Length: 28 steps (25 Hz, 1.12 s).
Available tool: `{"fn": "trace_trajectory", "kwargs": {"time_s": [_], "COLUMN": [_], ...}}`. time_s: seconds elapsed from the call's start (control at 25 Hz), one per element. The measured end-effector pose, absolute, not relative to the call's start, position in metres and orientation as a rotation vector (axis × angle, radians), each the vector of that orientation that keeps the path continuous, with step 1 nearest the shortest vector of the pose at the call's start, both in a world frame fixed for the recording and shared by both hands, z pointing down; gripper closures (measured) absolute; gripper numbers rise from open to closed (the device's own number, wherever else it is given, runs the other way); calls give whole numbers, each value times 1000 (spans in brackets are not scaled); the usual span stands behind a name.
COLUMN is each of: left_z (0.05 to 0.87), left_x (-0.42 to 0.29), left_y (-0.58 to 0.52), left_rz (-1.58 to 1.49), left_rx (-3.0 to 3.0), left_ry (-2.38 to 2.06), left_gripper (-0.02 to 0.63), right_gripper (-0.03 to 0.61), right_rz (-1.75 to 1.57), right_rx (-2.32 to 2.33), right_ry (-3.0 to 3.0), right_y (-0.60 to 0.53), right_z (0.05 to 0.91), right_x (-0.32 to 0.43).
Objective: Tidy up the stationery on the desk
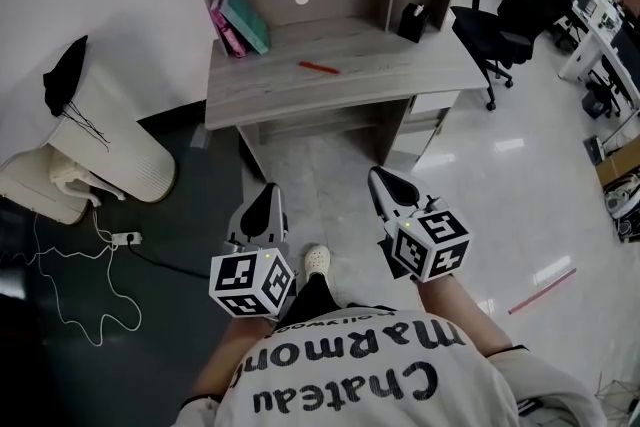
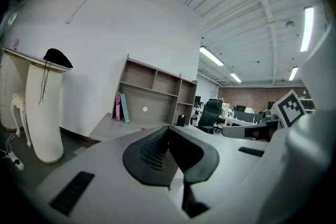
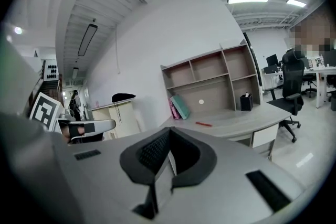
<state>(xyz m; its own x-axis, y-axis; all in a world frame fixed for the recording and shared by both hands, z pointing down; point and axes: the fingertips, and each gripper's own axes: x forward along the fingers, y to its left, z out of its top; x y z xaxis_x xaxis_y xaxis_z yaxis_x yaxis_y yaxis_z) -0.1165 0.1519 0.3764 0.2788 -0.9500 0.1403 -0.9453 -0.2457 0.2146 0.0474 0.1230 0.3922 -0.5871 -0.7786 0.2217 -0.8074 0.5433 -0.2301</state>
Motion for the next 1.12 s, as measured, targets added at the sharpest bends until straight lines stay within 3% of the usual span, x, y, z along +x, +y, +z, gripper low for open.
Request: {"fn": "trace_trajectory", "kwargs": {"time_s": [1.12], "left_z": [322], "left_x": [-164], "left_y": [-82], "left_rz": [-78], "left_rx": [2466], "left_ry": [-1604], "left_gripper": [603], "right_gripper": [571], "right_rz": [437], "right_rx": [1580], "right_ry": [-2672], "right_y": [-86], "right_z": [344], "right_x": [-2]}}
